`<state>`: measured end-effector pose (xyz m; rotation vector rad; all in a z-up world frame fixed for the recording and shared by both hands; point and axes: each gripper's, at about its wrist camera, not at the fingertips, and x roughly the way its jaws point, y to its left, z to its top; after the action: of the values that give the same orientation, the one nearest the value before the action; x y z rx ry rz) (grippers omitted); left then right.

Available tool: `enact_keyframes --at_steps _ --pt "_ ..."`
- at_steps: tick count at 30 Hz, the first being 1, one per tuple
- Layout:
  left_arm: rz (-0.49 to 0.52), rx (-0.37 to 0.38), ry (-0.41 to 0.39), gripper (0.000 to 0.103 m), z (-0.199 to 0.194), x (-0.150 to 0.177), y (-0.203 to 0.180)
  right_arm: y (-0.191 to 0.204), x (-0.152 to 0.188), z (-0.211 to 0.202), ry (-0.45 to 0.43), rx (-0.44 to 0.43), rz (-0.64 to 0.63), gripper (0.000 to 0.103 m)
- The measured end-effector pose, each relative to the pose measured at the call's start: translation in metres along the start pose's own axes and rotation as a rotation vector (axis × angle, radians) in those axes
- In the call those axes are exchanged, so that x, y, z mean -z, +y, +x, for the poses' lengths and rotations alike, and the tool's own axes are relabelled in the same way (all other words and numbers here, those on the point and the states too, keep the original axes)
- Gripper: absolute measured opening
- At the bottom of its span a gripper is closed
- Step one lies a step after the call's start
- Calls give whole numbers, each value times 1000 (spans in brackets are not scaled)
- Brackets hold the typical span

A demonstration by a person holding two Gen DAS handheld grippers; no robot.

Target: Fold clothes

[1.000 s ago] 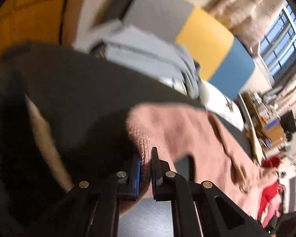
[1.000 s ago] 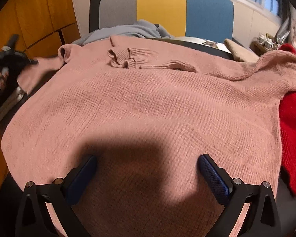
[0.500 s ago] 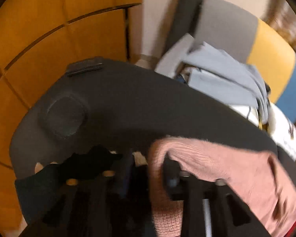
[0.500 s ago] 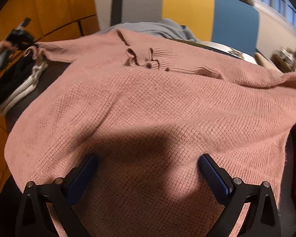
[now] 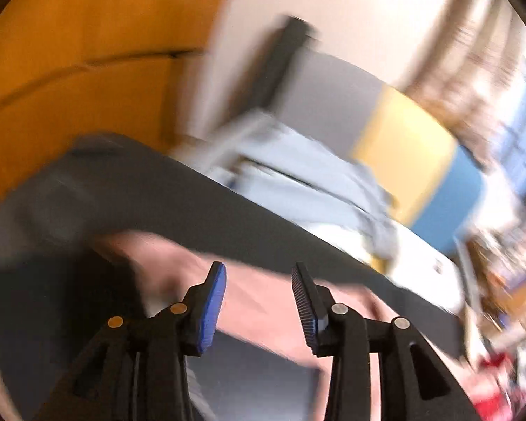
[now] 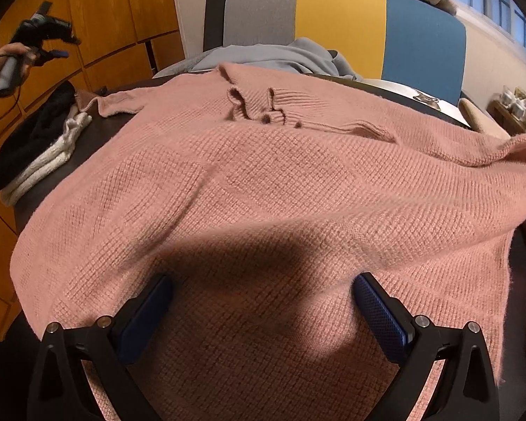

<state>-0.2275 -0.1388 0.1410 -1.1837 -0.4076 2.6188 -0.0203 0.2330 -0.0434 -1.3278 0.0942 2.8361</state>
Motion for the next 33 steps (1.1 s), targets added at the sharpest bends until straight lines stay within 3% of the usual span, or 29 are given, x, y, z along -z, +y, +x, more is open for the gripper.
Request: enact_keyframes --at_steps 2,6,10,14,17,21,24,29,33 --pt "101 109 101 40 20 58 -38 -1 -1 -1 6 -3 -9 103" --pt "223 244 281 40 50 169 -89 -13 5 -15 32 19 -14 103" --pt "349 226 348 40 58 239 -105 -42 33 -40 46 54 21 103" --pt "502 181 291 40 31 277 -102 -73 64 -61 31 60 74 103" --pt "497 189 309 40 29 272 -101 -80 76 -70 18 71 105 103" --pt "489 207 333 39 27 264 -99 -84 63 -69 48 44 175 103" --pt "461 334 317 41 29 248 -112 -96 40 -73 -41 -102 281 103" --pt "300 573 380 49 58 213 -145 -115 0 -61 -190 -346 467 101" --pt "266 610 416 53 85 199 -175 -137 -28 -29 -203 -425 575 84"
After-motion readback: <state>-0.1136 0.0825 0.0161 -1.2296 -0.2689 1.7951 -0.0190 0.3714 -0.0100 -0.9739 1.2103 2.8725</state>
